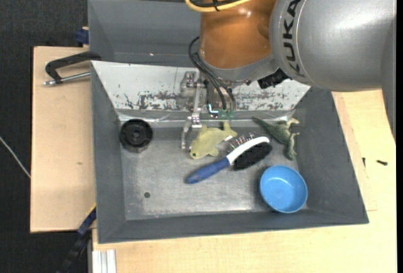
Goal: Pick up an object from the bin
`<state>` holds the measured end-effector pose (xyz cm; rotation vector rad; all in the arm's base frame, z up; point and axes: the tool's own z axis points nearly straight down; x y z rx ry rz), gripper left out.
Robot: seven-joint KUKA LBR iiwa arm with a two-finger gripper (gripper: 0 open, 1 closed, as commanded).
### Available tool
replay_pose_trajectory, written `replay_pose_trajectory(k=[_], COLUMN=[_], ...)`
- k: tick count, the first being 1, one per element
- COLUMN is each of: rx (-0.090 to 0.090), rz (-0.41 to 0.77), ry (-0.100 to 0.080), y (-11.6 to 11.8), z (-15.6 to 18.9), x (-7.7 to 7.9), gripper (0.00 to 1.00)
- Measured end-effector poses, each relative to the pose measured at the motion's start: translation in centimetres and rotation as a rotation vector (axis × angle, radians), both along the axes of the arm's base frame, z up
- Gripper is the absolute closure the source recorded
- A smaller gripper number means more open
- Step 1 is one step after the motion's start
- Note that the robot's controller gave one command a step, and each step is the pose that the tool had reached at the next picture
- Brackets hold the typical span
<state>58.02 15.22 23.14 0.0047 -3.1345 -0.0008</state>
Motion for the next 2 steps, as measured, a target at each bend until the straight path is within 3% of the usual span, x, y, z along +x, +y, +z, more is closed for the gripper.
replay_pose_trajectory(k=[1, 2], rx=[0.003, -0.001], rz=[0.101, 0.259], ry=[-0.014, -0.006], y=[-3.5, -10.9], z=[-16.0, -14.9], x=[-3.1, -5.8], gripper=[0.0, 0.0])
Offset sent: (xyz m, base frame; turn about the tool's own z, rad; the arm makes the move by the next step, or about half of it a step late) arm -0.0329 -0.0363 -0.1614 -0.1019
